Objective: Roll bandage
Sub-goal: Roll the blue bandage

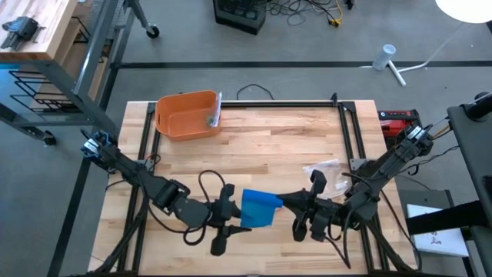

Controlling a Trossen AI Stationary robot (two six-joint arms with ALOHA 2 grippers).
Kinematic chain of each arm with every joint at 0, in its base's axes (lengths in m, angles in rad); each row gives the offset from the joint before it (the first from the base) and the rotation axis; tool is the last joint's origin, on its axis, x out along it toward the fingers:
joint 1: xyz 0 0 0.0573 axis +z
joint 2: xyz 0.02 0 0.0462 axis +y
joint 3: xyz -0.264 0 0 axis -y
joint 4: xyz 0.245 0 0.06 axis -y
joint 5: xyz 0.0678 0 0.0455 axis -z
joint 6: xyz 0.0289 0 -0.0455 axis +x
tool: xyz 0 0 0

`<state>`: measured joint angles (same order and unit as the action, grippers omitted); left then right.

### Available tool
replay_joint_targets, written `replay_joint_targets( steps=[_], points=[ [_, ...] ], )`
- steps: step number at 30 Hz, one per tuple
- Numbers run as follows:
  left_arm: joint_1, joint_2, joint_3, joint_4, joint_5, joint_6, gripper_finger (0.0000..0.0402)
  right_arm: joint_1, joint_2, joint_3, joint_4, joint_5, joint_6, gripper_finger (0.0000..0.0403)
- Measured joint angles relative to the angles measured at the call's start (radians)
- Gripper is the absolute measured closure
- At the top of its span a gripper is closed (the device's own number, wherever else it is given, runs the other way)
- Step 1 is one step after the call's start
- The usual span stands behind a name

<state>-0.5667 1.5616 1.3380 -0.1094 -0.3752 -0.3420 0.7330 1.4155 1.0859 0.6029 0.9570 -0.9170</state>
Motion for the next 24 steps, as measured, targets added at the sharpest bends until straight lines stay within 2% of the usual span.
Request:
replay_joint_targets(
  steps=[2,4,7,13,22,24],
  points=[
    [-0.001,0.0,0.0,0.0,0.0,0.0,0.0364,0.0,0.0,0.0,-0.003,0.005,0.0,0.0401],
    [-0.001,0.0,0.0,0.001,0.0,-0.001,0.039,0.0,0.0,0.0,-0.004,0.005,0.0,0.0401],
    [-0.002,0.0,0.0,0.002,0.008,0.0,0.0389,0.0,0.0,0.0,-0.019,0.013,0.0,0.0401],
    [-0.003,0.0,0.001,0.131,0.178,0.001,0.0396,-0.01,0.0,-0.002,-0.121,0.038,0.082,0.0401],
    [0.002,-0.006,0.008,0.302,0.173,0.063,0.0399,-0.02,0.0,-0.006,-0.31,0.031,0.311,0.0401],
    [0.002,-0.008,0.008,0.33,0.123,0.078,0.04,-0.02,-0.001,-0.006,-0.335,0.016,0.351,0.0401]
  ],
)
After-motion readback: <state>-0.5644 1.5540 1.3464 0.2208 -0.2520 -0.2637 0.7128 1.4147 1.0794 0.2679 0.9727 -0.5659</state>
